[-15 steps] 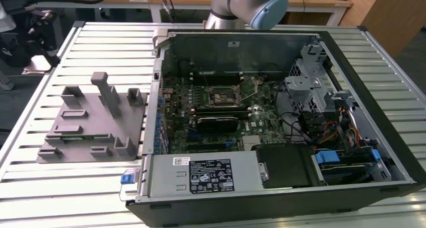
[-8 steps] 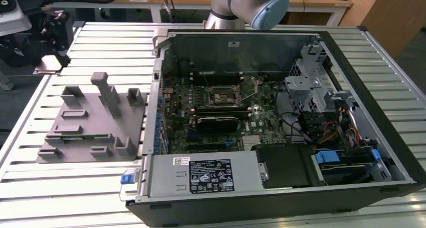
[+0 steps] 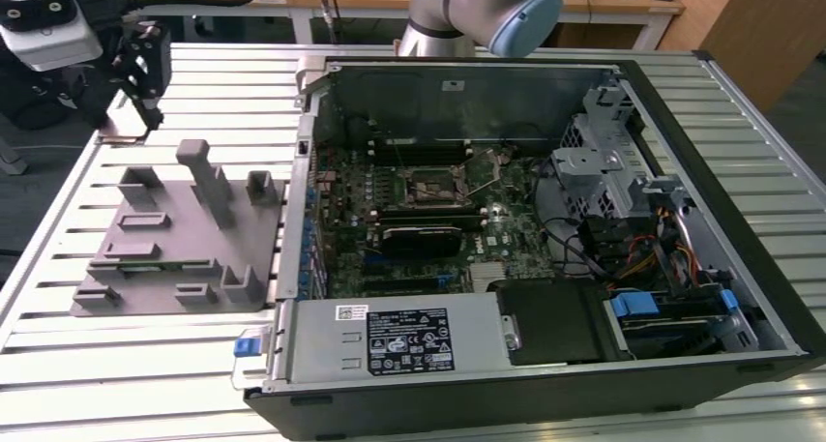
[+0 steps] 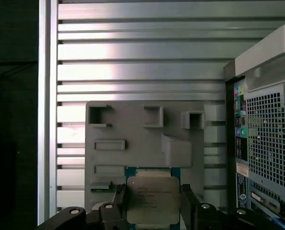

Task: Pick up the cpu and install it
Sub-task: 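Pick up the cpu and move it towards the insertion slot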

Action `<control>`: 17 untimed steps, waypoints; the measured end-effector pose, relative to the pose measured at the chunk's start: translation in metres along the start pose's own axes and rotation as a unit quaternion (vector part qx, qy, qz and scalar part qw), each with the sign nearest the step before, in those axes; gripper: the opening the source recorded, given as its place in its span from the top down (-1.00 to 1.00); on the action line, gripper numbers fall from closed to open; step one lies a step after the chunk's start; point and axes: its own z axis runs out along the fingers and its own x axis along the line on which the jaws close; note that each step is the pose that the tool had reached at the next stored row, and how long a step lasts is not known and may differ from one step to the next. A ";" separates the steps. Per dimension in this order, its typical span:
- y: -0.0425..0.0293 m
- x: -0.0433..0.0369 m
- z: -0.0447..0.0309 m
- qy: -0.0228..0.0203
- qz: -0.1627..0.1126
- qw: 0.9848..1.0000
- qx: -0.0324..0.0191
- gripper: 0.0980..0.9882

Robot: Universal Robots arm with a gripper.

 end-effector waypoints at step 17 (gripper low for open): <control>0.0013 -0.0356 -0.0086 0.000 0.000 1.000 0.000 0.02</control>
